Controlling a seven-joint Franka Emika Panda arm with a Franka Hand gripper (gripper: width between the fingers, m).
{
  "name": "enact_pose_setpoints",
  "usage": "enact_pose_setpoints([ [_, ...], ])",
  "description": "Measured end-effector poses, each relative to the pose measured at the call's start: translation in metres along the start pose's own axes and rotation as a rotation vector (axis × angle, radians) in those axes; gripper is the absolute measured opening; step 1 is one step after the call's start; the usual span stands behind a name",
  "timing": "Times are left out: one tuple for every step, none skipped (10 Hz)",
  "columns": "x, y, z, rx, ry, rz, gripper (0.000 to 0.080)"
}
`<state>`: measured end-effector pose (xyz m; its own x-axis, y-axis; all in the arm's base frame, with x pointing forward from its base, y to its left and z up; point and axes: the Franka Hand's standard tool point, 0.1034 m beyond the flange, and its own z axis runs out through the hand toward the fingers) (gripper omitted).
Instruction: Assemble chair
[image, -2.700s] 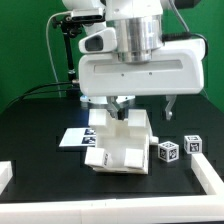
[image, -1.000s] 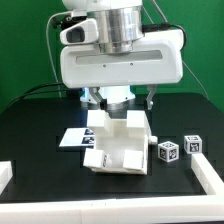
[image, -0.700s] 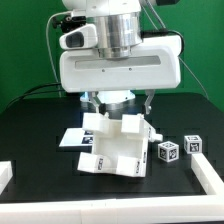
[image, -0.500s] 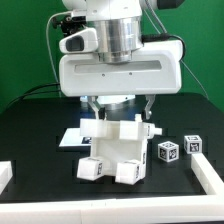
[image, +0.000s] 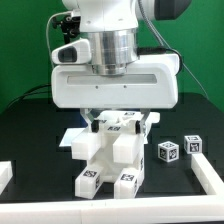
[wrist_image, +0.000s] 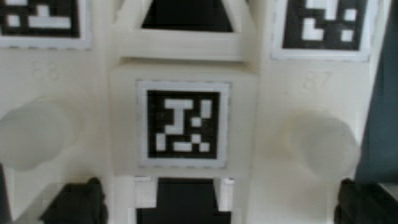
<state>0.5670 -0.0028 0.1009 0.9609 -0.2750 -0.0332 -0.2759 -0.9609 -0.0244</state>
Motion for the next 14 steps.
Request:
enact_pose_setpoints([
  [-0.005,-0.004,-0.006,0.005,-0.029,0.012,0.0649],
  [-0.01,-0.01,-0.017,0.014,-0.057,0.025,0.0649],
  [-0.016,-0.019,-0.029,0.023,-0.071,0.034,0.0649],
  [-0.025,-0.032,-0.037,0.031,-0.075,0.055,0.0649],
  [-0.039,-0.047,-0.04,0.035,-0.083,0.072,0.0649],
  [-0.049,-0.062,-0.043,0.035,-0.091,0.124,0.0649],
  [-0.056,-0.081,-0.048,0.036,-0.093,0.174,0.0649],
  [-0.058,-0.091,-0.051,0.036,-0.09,0.189,0.0649],
  [-0.057,-0.088,-0.049,0.036,-0.09,0.178,0.0649],
  [-0.057,-0.088,-0.049,0.035,-0.091,0.18,0.0649],
  [-0.057,-0.088,-0.049,0.035,-0.091,0.179,0.0649],
  [-0.058,-0.089,-0.048,0.034,-0.092,0.18,0.0649],
  [-0.073,-0.095,-0.041,0.023,-0.091,0.239,0.0649],
  [-0.099,-0.106,-0.028,0.011,-0.1,0.267,0.0649],
])
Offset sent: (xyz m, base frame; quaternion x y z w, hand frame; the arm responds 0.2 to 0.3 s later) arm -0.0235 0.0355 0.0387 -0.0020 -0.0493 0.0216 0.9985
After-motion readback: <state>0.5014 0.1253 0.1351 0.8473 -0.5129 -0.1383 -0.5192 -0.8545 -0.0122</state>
